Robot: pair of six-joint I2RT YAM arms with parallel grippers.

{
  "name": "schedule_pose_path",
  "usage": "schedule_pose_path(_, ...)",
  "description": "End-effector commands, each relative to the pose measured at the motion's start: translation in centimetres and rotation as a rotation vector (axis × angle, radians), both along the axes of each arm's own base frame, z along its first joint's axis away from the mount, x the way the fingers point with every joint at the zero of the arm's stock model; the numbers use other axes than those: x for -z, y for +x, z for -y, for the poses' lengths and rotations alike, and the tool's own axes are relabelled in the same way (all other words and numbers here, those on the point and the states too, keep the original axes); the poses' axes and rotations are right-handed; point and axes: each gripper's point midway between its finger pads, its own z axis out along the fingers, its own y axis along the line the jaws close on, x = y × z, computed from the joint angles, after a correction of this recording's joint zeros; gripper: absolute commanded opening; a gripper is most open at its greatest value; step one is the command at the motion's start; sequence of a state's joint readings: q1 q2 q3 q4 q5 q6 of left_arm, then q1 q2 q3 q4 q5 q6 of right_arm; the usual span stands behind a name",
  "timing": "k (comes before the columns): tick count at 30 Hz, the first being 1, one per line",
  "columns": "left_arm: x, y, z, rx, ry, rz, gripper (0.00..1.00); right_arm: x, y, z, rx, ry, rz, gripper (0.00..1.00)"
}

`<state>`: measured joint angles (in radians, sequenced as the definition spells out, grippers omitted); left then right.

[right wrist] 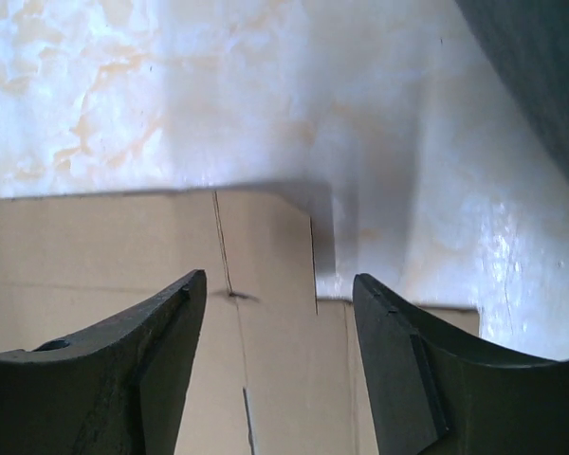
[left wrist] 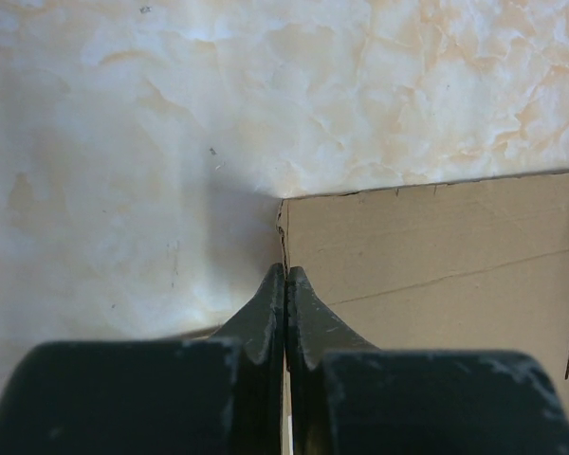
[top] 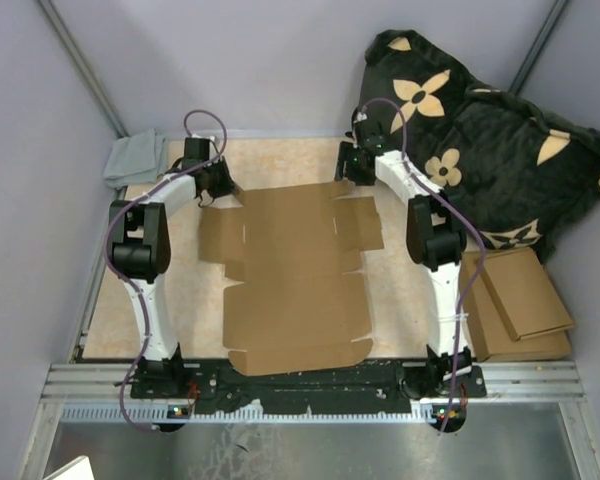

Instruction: Fold the paper box

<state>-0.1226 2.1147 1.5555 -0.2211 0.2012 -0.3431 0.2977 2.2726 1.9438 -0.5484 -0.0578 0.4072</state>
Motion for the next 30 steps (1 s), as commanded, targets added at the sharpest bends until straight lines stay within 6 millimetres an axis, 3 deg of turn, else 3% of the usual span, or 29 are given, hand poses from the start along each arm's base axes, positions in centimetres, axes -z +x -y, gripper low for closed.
schedule_pose_path(1,-1.3,-0.9,0.8,0.031,-0.018,0.003,0.00,-0.4,1.8,-0.7,-0.056,0.000,0.010,0.63)
schedule_pose_path(6,-1.3,-1.3,0.9,0.030,-0.027,-0.003,0.00,0.2,1.6,-1.4,-0.083,0.021,-0.012,0.59)
schedule_pose_path(13,-1.2,-1.5,0.9,0.030,-0.027,-0.009,0.00,1.2,1.4,-0.1,-0.042,-0.042,-0.039,0.59)
schedule_pose_path(18,-1.3,-1.6,1.0,0.032,-0.030,-0.009,0.00,1.7,0.9,-0.6,-0.075,-0.047,-0.050,0.53)
schedule_pose_path(23,-1.8,-1.7,1.1,0.038,-0.037,-0.009,0.08,0.2,0.1,-2.7,-0.147,-0.016,-0.012,0.42)
schedule_pose_path(30,-3.0,-2.1,1.8,0.059,-0.048,0.004,0.15,-2.0,-1.2,-5.4,-0.202,-0.033,0.039,0.42)
